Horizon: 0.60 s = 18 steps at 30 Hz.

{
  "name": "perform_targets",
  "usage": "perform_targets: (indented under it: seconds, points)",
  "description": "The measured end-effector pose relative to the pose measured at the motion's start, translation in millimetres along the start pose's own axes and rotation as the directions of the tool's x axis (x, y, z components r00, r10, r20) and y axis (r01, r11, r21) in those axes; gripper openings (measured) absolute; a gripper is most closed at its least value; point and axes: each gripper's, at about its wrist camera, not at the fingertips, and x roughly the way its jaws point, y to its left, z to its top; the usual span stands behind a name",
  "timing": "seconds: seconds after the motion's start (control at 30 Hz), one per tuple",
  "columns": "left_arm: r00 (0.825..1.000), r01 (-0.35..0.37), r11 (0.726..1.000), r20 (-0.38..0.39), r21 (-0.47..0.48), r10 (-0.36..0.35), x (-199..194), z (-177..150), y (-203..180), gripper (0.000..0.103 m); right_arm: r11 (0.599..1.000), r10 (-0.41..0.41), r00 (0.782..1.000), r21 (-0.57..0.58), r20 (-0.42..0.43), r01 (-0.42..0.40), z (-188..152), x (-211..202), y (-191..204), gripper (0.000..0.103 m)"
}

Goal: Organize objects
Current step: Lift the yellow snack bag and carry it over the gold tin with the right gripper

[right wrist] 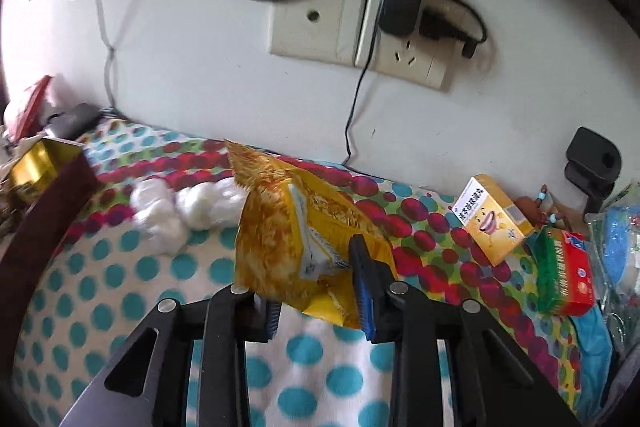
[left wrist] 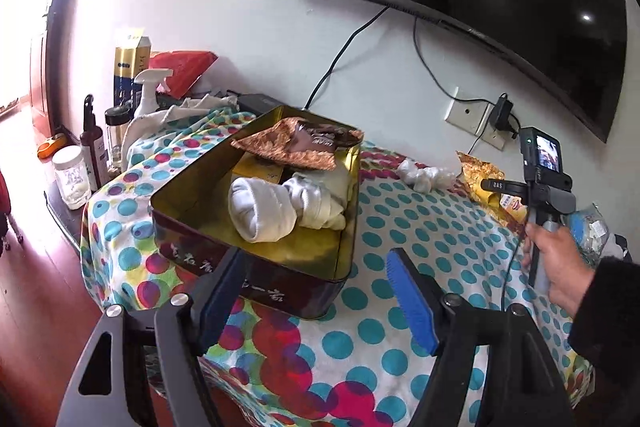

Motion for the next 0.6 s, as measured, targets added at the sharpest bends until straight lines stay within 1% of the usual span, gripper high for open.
perform_targets:
  seconds: [0.13,0.27,0.37,0.43,0.53,0.6]
  points:
    - [1.000,0.003,1.000,0.000,0.010,-0.003,-1.4,-1.3,-2.5,0.074,0.999,0.038,0.999,0.021,0.027,-0.039,-10.1,-33.7,-5.5,0.028]
    - [1.000,0.001,1.000,0.018,0.009,-0.001,-6.9,-2.4,-3.1,0.074,0.990,0.085,0.995,0.110,0.054,-0.091,-24.9,-68.1,-25.2,0.028]
    - [1.000,0.009,1.000,0.021,0.015,-0.009,-7.8,-3.1,-6.4,0.074,0.985,0.094,0.993,0.135,0.069,-0.103,-34.5,-88.1,-32.5,0.028]
    - [1.000,0.017,1.000,0.004,0.009,-0.017,-5.4,-4.0,-7.0,0.075,0.984,0.088,0.994,0.150,0.069,-0.098,-42.5,-98.4,-37.3,0.028]
    - [0.999,0.031,0.999,-0.032,-0.021,-0.032,-1.5,-6.2,-4.4,0.074,0.981,0.086,0.995,0.171,0.047,-0.093,-52.9,-99.7,-41.8,0.028]
    - [0.998,0.022,0.999,-0.059,-0.028,-0.024,1.9,-7.8,-3.2,0.074,0.980,0.083,0.996,0.176,0.034,-0.088,-59.8,-99.8,-41.6,0.028]
